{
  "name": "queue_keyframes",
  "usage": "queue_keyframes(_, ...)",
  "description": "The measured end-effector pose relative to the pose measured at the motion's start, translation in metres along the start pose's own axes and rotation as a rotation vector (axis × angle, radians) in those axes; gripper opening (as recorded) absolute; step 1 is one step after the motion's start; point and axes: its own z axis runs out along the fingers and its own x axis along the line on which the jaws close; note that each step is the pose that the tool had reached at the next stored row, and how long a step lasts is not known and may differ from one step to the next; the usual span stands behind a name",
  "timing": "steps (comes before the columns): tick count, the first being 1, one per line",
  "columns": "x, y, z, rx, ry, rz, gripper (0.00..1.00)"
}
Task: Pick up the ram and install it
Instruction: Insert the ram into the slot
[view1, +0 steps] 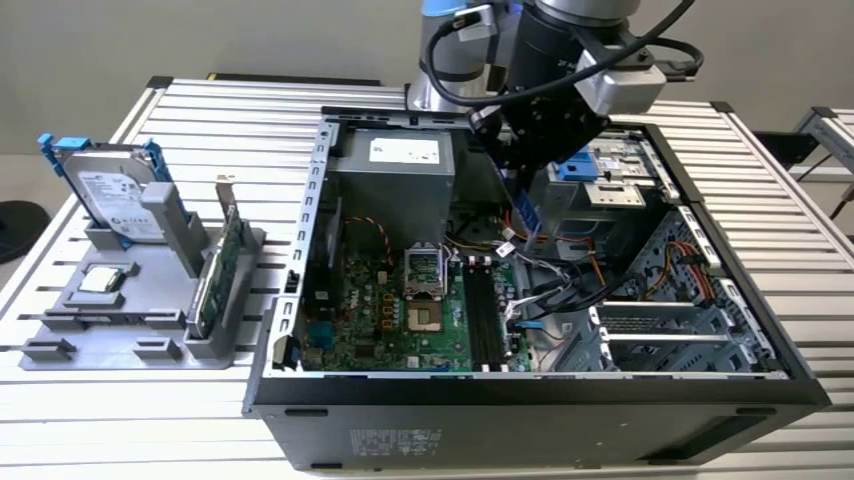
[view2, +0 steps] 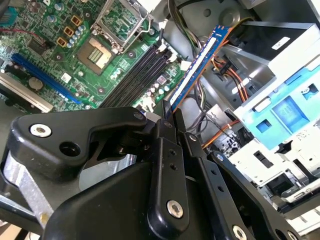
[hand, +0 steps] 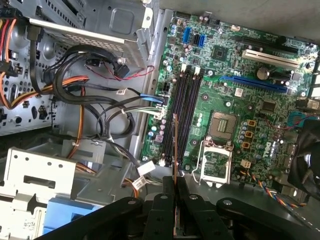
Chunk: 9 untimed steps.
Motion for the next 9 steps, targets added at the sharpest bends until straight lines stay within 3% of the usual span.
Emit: queue_keyframes(9,0.0003,0.0030,0.0021,0.0021,-0.0096,0.015,0.00)
